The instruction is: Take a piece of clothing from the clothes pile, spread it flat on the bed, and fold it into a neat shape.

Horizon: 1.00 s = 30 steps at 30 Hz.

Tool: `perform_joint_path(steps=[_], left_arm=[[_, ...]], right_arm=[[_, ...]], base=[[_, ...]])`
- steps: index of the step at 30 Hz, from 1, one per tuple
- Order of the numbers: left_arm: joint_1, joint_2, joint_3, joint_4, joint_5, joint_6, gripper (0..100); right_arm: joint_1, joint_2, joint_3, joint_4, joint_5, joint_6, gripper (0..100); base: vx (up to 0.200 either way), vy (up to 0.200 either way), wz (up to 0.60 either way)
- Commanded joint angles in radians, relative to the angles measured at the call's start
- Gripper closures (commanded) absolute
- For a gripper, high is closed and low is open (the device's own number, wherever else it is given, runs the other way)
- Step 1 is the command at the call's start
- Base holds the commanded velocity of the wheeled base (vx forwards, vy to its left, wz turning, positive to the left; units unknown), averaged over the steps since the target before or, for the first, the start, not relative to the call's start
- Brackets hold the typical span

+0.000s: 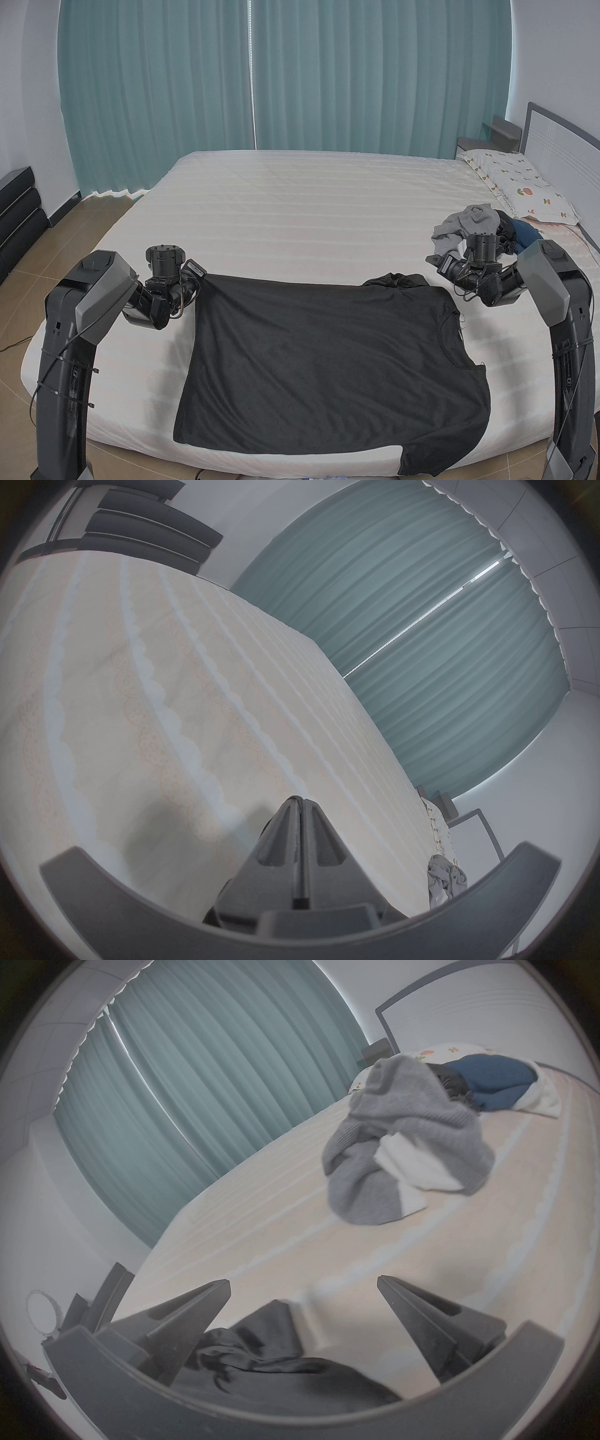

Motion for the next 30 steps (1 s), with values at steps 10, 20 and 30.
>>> perform_joint_path(steps=[10, 20, 30], left_arm=[[-0.003, 0.002, -0.002, 0.001, 0.001, 0.0, 100], [0.002, 0.003, -0.009, 0.003, 0.001, 0.002, 100], [0.003, 0.003, -0.009, 0.001, 0.002, 0.005, 100]], right_arm=[[-0.008, -0.007, 0.093, -0.028, 0.055, -0.047, 100], [-0.009, -0.007, 0.095, -0.043, 0.057, -0.058, 100], [-0.011, -0.023, 0.078, -0.051, 0.049, -0.006, 100]], base=[[0.0, 0.0, 0.0], [0.0, 0.0, 0.0], [0.0, 0.0, 0.0]])
